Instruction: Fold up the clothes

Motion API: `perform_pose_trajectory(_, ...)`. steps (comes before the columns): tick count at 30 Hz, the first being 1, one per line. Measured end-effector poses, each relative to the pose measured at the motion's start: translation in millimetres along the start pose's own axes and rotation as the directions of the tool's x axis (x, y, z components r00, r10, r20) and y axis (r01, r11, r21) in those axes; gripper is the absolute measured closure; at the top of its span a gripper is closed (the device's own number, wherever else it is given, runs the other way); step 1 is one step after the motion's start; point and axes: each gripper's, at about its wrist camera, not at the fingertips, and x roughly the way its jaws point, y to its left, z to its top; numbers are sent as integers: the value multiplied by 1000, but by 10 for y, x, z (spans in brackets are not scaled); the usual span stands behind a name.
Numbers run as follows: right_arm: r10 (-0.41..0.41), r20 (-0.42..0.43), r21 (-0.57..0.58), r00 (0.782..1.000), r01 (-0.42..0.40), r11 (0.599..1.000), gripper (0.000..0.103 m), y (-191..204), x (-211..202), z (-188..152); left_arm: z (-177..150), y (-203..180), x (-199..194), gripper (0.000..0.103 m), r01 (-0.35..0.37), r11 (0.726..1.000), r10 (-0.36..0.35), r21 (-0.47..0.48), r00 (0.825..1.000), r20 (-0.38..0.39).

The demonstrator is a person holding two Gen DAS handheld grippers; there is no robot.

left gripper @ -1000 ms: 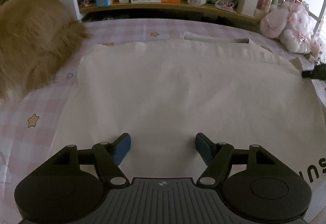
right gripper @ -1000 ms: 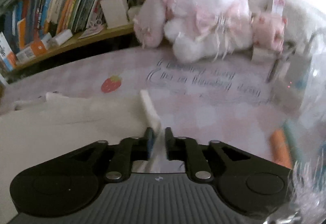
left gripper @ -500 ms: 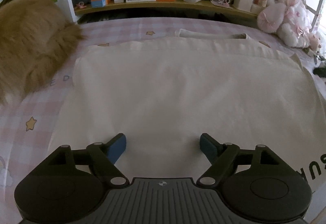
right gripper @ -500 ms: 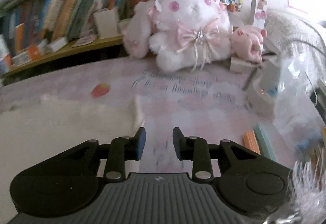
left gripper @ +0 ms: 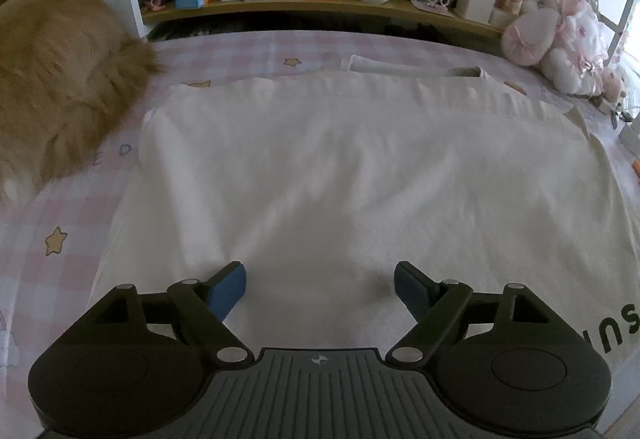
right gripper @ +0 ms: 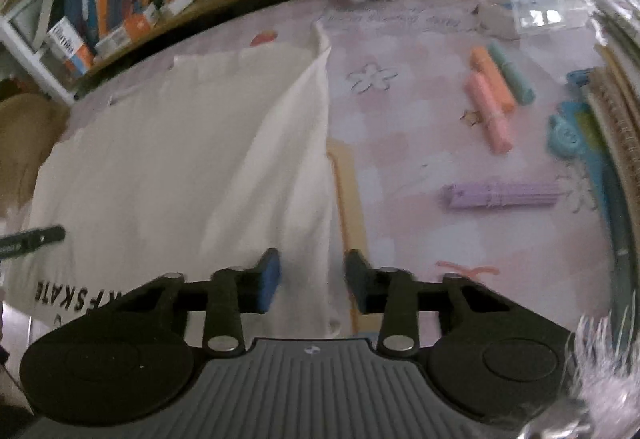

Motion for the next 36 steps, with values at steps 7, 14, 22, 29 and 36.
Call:
perform_pose_trajectory(7,-91,75,-30,993,93,995,97,116,-105,-52,-1,-12,10,19,0,1000,0,15,1000,-4)
perform_pose_trajectory(14,-126,50,-84,991,130,988,89,136,-5,-34,-7,-22,10,18,0,1000,0,7,1000,1)
perform_pose_trajectory(22,-127,181,-231,975,168,958,60,404,-219,68,14,-90,29,17,-35,999,35,21,999,-14)
perform_pose_trajectory(29,-27,171,-344,985,85,935,45,778,-113,64,32,-219,-197,17,-48,998,50,-52,998,49)
perform_pose_trajectory(36,27,129,-438,991,33,898,37,995,-39,-45,-19,-429,-403,14,-30,996,37,-84,996,82)
